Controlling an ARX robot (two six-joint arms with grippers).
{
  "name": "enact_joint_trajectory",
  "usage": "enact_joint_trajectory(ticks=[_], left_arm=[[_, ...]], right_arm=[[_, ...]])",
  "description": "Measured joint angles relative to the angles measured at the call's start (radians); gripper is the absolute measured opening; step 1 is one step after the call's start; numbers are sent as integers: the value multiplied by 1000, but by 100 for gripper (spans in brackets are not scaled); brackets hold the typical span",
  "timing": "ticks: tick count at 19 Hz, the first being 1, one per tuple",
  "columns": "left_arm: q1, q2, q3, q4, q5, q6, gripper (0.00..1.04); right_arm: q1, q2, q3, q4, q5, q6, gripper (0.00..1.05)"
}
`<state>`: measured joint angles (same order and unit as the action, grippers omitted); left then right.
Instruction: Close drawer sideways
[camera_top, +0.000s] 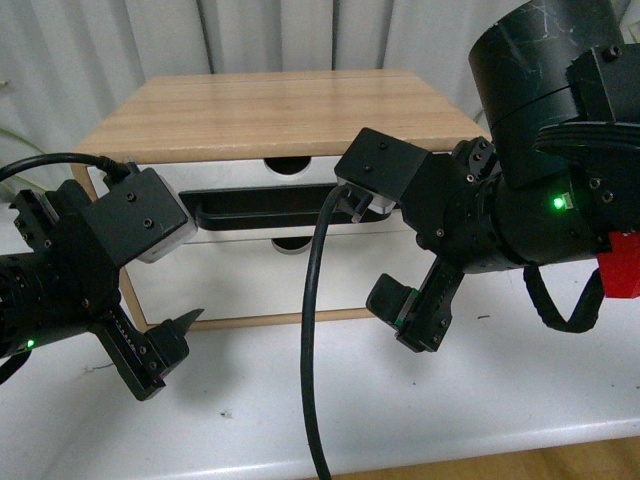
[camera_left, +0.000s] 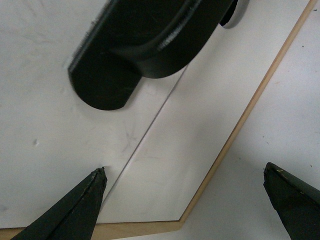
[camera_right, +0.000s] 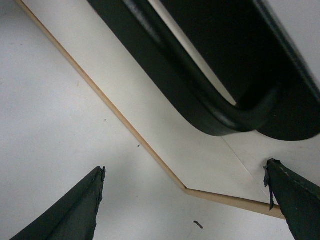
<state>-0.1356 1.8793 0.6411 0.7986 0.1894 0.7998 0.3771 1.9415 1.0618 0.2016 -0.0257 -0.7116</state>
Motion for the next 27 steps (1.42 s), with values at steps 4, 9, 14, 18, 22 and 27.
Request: enact_joint_trajectory(ticks=[4, 9, 14, 18, 22, 27], left_arm=[[15, -247, -121, 5, -23, -60, 98], [42, -795, -371, -301, -25, -256, 98], [115, -1155, -414, -522, -42, -389, 98], [238, -1493, -462, -734, -29, -593, 98], [316, -1577, -502, -772, 0, -752, 98], [137, -1812, -603, -807, -188, -800, 8]], right_arm=[[-45, -225, -187, 47, -38, 54, 98], [-150, -688, -593, 40, -48, 292, 98], [-211, -978, -726, -49, -7, 415, 98], [-264, -1306, -819, -197, 16, 563, 98], [-282, -1437, -860, -193, 91, 633, 98], [-377, -1612, -1041, 129, 26, 695, 12]])
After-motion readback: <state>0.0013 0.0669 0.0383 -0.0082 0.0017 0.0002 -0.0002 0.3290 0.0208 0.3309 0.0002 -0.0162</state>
